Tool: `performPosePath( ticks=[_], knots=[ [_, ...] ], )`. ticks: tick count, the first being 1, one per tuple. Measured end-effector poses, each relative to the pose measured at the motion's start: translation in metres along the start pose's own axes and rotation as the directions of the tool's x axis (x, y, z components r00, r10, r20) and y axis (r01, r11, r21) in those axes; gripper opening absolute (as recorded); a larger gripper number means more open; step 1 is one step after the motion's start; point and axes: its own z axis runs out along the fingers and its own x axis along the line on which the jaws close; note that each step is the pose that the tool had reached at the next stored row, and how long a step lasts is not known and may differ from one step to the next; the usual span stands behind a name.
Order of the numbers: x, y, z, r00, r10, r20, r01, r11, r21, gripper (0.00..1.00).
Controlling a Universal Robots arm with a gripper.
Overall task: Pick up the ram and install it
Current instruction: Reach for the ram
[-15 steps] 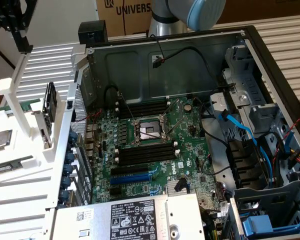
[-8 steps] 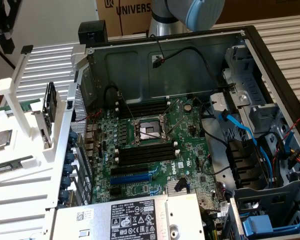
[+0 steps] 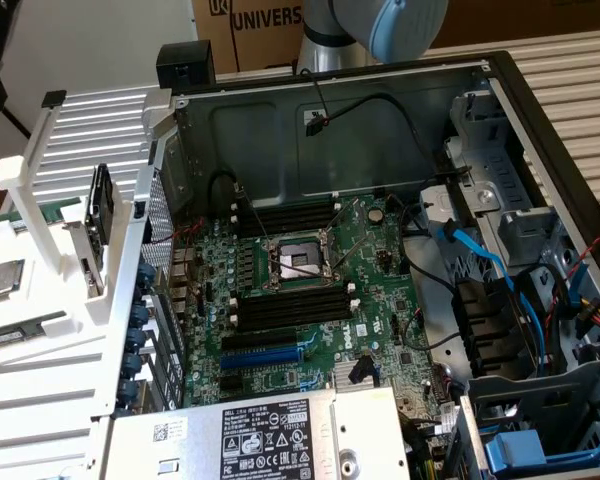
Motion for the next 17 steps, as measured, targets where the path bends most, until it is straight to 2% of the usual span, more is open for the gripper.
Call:
performPosePath(
  ticks=[9, 17],
  knots=[
    [0.036, -0.0021, 0.0010, 1.0000, 0.000, -0.0011, 0.000, 1.0000, 0.0001, 0.11],
    [0.070, 0.0001, 0.0022, 1.0000, -0.001, -0.0014, 0.001, 1.0000, 0.0001, 0.11]
  ],
)
